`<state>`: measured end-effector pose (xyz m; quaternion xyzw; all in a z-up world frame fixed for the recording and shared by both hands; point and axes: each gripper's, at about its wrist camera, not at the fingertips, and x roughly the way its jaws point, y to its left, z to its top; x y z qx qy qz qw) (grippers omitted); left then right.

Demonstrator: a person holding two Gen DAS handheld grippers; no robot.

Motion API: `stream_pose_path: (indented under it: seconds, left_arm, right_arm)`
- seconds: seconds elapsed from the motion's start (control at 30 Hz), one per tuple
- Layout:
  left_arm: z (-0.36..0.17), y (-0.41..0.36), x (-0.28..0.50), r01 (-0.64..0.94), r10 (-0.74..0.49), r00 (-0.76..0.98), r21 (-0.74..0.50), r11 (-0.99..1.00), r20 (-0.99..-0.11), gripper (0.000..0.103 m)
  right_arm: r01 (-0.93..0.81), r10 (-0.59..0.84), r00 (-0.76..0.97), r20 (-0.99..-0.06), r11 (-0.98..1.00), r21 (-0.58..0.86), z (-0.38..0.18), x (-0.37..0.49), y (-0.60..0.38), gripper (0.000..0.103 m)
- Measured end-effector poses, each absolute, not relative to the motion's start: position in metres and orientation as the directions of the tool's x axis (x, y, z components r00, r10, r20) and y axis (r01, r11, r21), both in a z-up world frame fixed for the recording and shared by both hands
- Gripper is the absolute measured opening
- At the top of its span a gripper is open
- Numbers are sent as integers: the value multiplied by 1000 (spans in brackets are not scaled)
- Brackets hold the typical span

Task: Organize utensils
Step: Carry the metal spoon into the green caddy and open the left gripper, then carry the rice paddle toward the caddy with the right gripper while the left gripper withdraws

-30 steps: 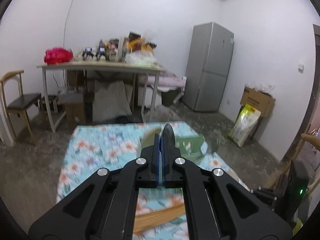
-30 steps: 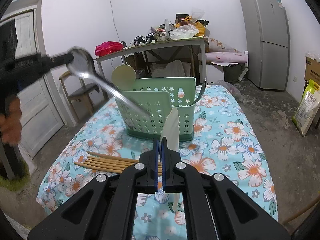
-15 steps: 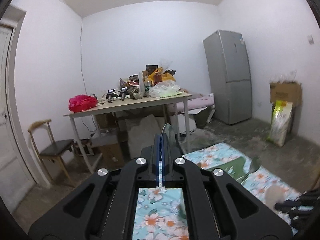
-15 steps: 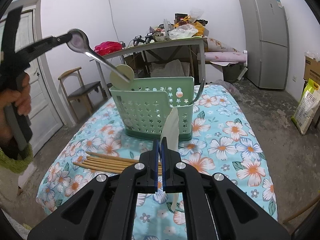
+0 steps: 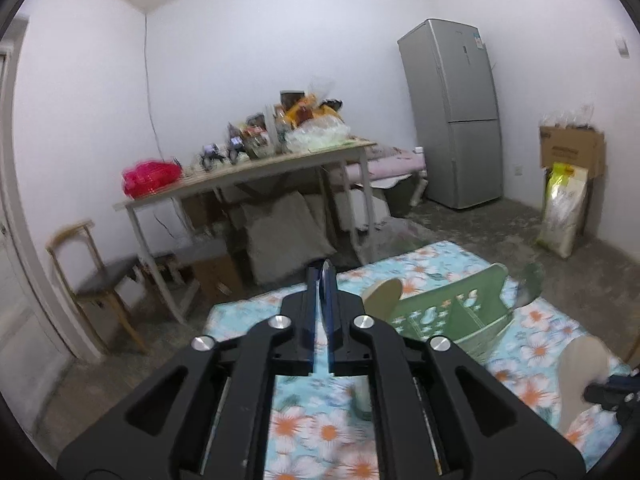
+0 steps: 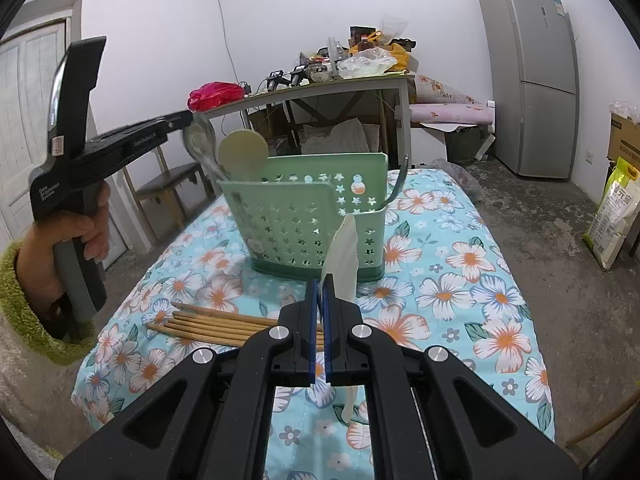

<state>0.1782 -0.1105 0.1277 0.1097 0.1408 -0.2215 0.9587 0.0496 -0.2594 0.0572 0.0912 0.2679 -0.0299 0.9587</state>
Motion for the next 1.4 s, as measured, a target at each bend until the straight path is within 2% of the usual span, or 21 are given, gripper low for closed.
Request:
stream_pose_path:
  seconds: [0.07,0.3,0.4,0.63,1.1,1.4]
  left_arm:
    - [124,-106,180,465,-411,850,105,879,-328,34]
    - [126,-96,176,488,-460,836,22,872,-300,55]
    - [129,-92,170,514,-500,823,-22,857,-270,58]
    - [127,-86,178,522,-521,801,-82,849,-294,58]
    - [104,-59,166,503,-515,765,-141,853,-386,81]
    - [83,-48,155,499,-507,739,-146,854,-444,86]
  right_arm:
    - [107,-9,854,-520,981,160,57,50,-260,3]
    - [108,-6,854,-520,980,166,56,50,-263,3]
    - [108,-5,854,-521,980,166,56,50,-263,3]
    - [110,-7,853,-521,980,167,56,51,-262,3]
    - [110,-5,861,-509,978,178,58,50,-264,3]
    - [105,-3,869,-494,978,180,62,47,-261,3]
